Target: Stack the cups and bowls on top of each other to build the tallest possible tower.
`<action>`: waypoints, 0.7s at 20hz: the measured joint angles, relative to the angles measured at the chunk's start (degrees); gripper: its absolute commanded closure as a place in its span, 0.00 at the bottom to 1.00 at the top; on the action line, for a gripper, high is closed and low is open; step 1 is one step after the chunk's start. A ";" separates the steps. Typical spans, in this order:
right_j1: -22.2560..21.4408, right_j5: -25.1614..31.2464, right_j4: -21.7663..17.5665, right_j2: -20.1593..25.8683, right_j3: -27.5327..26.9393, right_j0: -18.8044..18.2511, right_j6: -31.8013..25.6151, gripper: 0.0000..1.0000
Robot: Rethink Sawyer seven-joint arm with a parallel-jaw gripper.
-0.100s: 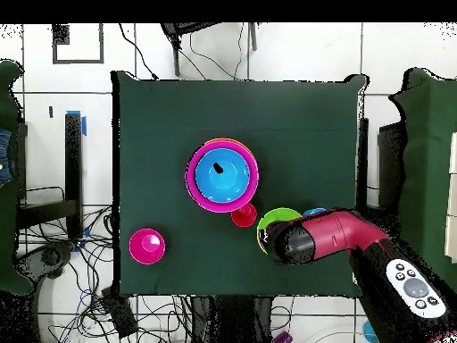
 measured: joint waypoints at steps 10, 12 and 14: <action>-0.55 -0.08 0.00 0.00 1.74 1.61 0.00 0.00; -0.55 -0.30 0.00 -0.01 2.23 1.78 0.00 0.00; -0.55 -0.96 0.00 -0.12 3.11 2.13 0.00 0.00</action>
